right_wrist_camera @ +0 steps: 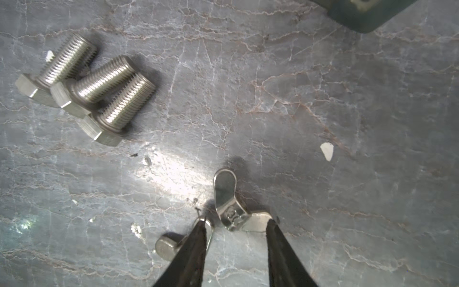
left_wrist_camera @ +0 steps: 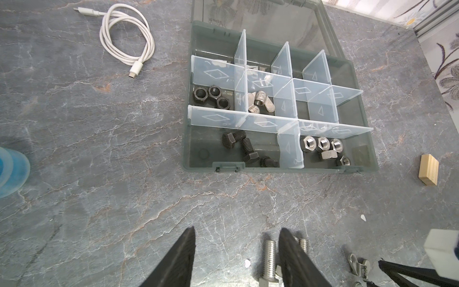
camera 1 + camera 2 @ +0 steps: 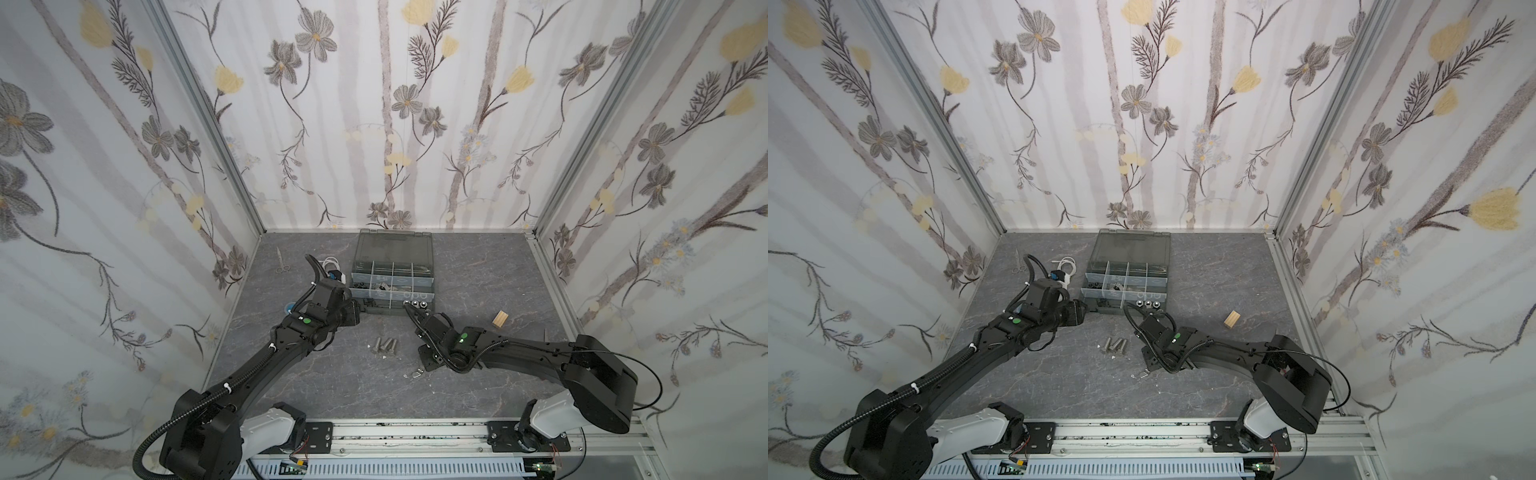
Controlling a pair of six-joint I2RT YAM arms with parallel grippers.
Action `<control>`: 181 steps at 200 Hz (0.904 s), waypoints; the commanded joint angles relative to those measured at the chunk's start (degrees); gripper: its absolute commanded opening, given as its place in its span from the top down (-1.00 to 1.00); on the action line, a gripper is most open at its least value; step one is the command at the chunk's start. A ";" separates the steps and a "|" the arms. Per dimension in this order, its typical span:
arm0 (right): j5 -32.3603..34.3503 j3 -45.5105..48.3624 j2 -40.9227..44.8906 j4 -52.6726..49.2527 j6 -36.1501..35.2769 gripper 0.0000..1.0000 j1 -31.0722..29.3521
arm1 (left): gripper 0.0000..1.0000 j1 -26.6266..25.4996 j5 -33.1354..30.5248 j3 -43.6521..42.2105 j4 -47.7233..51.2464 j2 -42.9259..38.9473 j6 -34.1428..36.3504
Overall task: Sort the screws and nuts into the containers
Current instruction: 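Withdraw the left gripper while the right gripper lowers onto a silver wing nut, then close the right gripper on the silver wing nut beside the bolts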
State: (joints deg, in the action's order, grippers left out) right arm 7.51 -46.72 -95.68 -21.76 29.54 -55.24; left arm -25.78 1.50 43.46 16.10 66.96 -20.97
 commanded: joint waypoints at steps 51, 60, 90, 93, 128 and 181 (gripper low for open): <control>3.01 -2.92 -4.07 -1.39 -2.62 0.20 -0.13 | -0.13 0.03 -0.88 -0.54 -1.95 -0.60 -0.30; 3.21 -3.11 -4.40 -1.52 -3.03 0.20 -0.19 | -0.13 0.03 -0.93 -0.59 -1.95 -0.60 -0.30; 3.54 -4.06 -5.81 -1.73 -4.05 0.23 -0.08 | -0.13 0.02 -0.88 -0.66 -2.03 -0.60 -0.47; 3.56 -4.16 -5.95 -1.75 -4.13 0.23 -0.12 | -0.13 0.03 -0.88 -0.66 -2.03 -0.60 -0.47; 3.99 -4.78 -7.52 -1.62 -4.75 0.25 -0.04 | -0.14 0.00 -0.88 -0.57 -2.04 -0.73 -0.47; 4.52 -4.96 -8.21 -1.62 -5.19 0.29 0.32 | -0.14 0.03 -0.18 -0.40 -2.29 -0.07 -0.65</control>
State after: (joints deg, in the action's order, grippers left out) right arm 10.92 -51.22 -103.46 -23.73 24.95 -55.00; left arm -25.80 1.17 42.94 15.35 66.72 -21.21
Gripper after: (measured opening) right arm 0.356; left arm 0.570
